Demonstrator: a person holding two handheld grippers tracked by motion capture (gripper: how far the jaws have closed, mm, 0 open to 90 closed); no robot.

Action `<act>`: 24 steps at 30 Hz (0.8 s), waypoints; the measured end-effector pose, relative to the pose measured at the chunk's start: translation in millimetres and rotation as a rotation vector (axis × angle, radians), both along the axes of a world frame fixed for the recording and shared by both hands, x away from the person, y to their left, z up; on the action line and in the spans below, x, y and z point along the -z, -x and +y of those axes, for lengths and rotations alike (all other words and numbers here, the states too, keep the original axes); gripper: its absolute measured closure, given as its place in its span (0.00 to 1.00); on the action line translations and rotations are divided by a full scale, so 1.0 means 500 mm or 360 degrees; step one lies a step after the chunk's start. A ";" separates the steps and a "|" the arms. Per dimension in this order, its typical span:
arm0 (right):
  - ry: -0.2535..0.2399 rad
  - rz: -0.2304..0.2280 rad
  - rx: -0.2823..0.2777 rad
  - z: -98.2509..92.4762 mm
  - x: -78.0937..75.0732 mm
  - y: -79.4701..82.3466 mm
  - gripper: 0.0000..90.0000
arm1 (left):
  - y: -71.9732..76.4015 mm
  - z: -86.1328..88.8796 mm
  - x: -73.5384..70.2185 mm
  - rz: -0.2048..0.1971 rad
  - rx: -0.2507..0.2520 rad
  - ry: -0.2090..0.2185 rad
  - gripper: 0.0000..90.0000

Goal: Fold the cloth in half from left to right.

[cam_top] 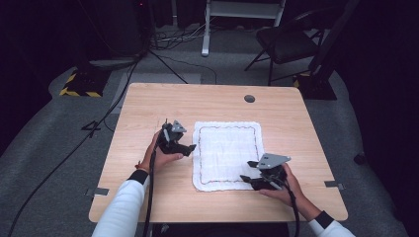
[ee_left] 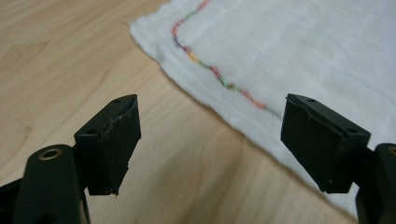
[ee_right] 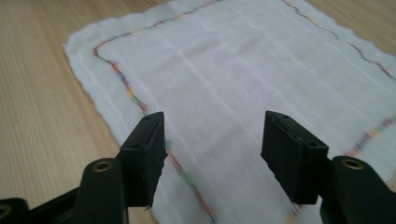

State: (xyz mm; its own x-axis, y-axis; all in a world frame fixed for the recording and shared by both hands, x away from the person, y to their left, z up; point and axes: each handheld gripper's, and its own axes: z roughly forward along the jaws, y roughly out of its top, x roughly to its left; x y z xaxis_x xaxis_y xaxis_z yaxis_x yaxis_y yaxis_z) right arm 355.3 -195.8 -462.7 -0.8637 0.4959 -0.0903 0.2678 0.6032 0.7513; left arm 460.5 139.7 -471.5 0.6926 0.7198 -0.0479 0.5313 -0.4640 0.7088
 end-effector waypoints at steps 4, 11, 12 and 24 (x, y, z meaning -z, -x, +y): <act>0.0039 -0.0020 -0.0079 0.046 0.007 0.004 0.46 | -0.044 -0.026 0.000 -0.0034 -0.0048 -0.0014 0.23; 0.0067 0.0005 -0.0253 0.148 0.029 0.006 0.47 | -0.125 -0.066 0.021 -0.0004 -0.0163 -0.0060 0.23; 0.0074 0.0005 -0.0287 0.164 0.032 0.008 0.48 | -0.132 -0.069 0.025 0.0006 -0.0176 -0.0056 0.23; 0.0088 0.0030 -0.0422 0.248 0.060 0.014 0.51 | -0.143 -0.062 0.059 0.0029 -0.0195 -0.0038 0.20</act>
